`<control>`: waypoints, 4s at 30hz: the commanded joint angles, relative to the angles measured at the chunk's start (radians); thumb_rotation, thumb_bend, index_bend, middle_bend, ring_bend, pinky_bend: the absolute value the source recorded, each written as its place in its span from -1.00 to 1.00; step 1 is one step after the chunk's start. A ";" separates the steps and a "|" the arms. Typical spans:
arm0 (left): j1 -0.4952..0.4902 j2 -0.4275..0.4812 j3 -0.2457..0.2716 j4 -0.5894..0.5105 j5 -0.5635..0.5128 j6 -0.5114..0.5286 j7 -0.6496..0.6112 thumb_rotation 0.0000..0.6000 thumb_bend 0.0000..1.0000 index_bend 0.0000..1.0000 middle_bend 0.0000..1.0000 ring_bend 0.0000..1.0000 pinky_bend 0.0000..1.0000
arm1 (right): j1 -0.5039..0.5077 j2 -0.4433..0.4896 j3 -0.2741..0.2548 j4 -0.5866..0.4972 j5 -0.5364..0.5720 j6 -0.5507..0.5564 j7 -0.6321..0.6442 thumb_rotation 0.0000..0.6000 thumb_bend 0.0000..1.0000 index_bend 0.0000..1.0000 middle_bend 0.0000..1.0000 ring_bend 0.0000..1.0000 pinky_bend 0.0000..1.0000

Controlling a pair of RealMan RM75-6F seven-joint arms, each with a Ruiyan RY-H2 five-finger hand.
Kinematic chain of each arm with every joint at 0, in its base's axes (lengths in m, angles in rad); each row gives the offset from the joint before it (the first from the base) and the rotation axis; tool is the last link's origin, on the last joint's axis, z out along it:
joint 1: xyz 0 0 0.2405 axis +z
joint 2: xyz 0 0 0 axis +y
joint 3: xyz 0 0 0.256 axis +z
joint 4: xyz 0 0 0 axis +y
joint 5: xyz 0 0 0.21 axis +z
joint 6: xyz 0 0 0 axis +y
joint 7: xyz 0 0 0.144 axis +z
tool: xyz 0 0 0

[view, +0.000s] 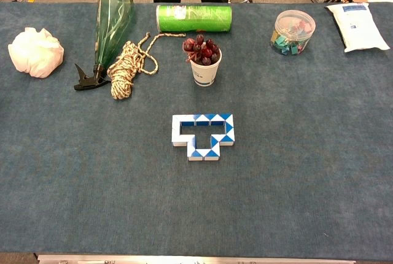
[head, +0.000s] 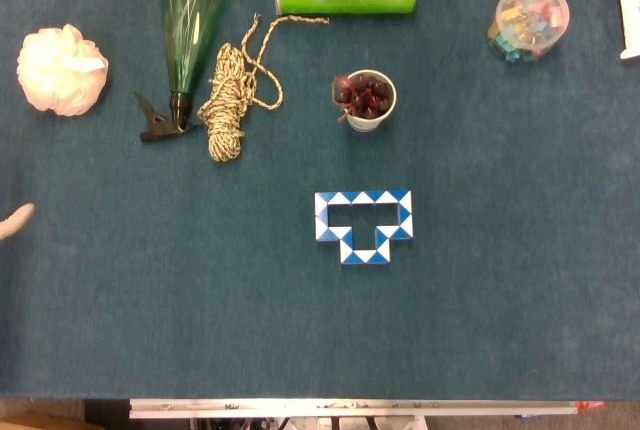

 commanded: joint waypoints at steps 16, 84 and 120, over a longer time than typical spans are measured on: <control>0.000 -0.004 0.001 0.005 0.005 0.004 -0.006 -0.71 -1.00 -1.00 -1.00 -1.00 -1.00 | 0.005 0.006 -0.003 -0.005 0.009 -0.011 0.002 1.00 -1.00 -1.00 -1.00 -1.00 -1.00; 0.003 -0.014 0.001 0.022 0.041 0.037 -0.028 0.40 -1.00 -1.00 -1.00 -1.00 -1.00 | 0.017 -0.007 -0.024 0.044 -0.077 -0.012 0.064 1.00 0.76 -1.00 -1.00 -1.00 -1.00; 0.002 -0.010 -0.004 0.020 0.030 0.030 -0.032 0.58 -1.00 -1.00 -1.00 -1.00 -1.00 | 0.093 -0.147 -0.097 0.354 -0.435 0.093 0.826 1.00 1.00 -1.00 -1.00 -1.00 -1.00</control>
